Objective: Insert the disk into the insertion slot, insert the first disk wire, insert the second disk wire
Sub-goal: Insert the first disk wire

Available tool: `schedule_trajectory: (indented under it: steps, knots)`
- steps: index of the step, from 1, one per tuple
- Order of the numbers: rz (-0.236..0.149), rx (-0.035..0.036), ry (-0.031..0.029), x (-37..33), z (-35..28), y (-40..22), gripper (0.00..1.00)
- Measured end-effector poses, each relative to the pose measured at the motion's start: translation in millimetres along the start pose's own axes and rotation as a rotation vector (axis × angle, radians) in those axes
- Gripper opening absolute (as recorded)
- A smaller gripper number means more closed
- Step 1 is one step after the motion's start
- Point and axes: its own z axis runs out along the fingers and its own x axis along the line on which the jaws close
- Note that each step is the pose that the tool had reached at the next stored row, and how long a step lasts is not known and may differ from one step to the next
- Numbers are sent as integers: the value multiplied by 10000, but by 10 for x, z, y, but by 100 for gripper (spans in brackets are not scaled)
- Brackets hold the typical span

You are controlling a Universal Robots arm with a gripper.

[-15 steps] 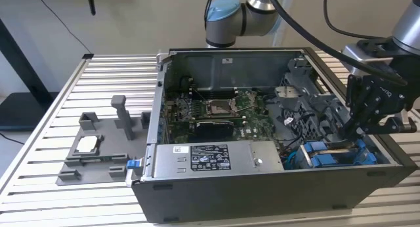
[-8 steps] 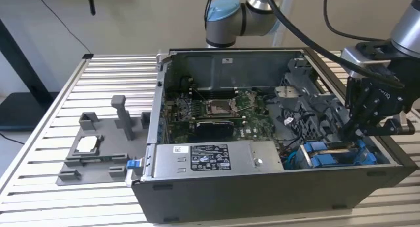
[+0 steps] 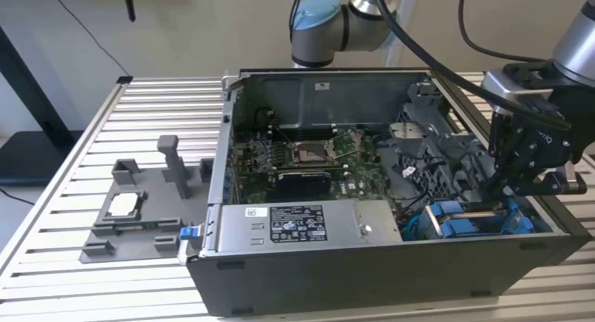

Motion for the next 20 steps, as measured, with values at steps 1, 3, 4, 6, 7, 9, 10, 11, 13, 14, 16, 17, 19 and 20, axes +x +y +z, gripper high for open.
schedule_trajectory:
  steps: [1, 3, 4, 6, 7, 9, 10, 11, 13, 14, 16, 17, 19, 20]
  knots:
    - [11, 0, 1, 0, 5, 0, 19]
    - [34, 1, 2, 1, 13, 0, 19]
    - [46, 2, 2, 1, 16, 0, 19]
    - [66, 2, 3, 1, 22, 0, 19]
    - [72, 2, 1, 1, 25, 0, 19]
    - [79, 2, 1, 1, 29, 0, 19]
    - [80, 3, 2, 1, 31, 0, 19]
    - [81, 3, 2, 1, 33, 0, 19]
    - [82, 3, 3, 2, 38, 0, 19]
    - [81, 3, 1, 2, 41, 0, 19]
    - [82, 2, -1, 2, 47, 0, 19]
    - [81, 2, 0, 2, 49, 0, 19]
    - [82, 3, 2, 3, 53, 0, 19]
    - [82, 2, 1, 3, 56, 0, 19]
